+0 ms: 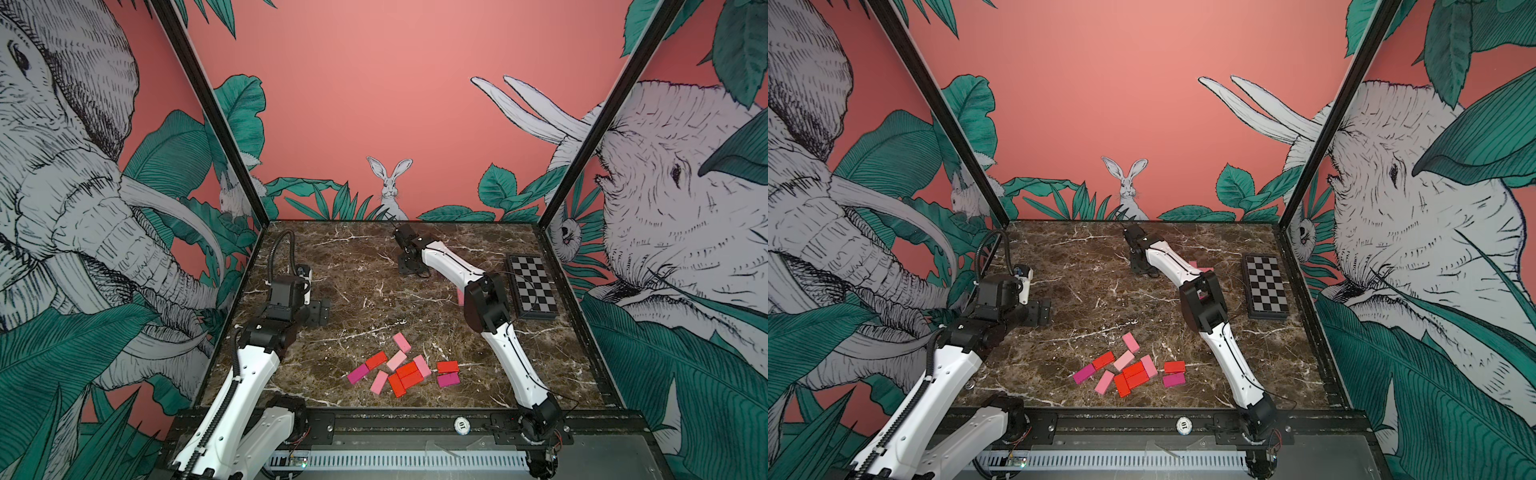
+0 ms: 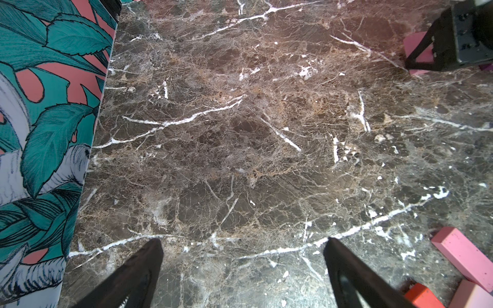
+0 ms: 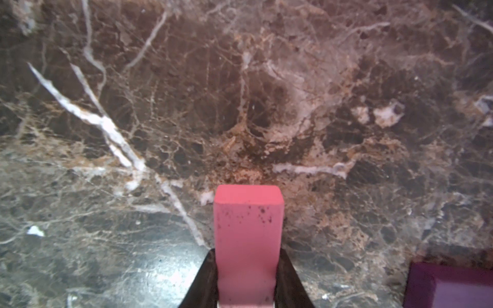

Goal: Assemble the letter t with building blocks
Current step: Place the building block at the center of the board.

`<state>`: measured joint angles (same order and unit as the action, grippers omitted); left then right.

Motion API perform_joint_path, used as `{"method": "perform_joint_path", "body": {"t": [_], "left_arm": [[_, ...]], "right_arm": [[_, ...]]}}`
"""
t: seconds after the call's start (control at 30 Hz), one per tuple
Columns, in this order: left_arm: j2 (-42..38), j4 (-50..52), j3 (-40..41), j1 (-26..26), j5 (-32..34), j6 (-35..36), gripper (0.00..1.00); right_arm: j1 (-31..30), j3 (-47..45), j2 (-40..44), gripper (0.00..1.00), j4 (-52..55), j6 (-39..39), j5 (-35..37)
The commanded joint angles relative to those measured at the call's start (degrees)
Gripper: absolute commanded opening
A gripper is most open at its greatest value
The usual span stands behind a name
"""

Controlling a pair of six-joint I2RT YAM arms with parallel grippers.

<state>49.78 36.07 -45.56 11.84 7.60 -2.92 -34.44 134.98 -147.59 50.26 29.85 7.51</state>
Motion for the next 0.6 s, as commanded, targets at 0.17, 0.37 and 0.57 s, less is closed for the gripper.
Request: {"method": "perform_joint_path", "body": {"t": [0.17, 0.37, 0.57], "left_arm": [[0.14, 0.57, 0.65, -0.06, 0.26, 0.29, 0.97], [0.33, 0.57, 0.72, -0.06, 0.24, 0.28, 0.97], [0.40, 0.62, 0.66, -0.08, 0.27, 0.40, 0.97]], "right_arm": [[0.10, 1.17, -1.21, 0.23, 1.75, 3.37, -1.28], [0.05, -0.05, -0.58, 0.25, 1.39, 4.14, -1.68], [-0.07, -4.55, 1.80, 0.25, -0.41, 4.43, -1.36]]}}
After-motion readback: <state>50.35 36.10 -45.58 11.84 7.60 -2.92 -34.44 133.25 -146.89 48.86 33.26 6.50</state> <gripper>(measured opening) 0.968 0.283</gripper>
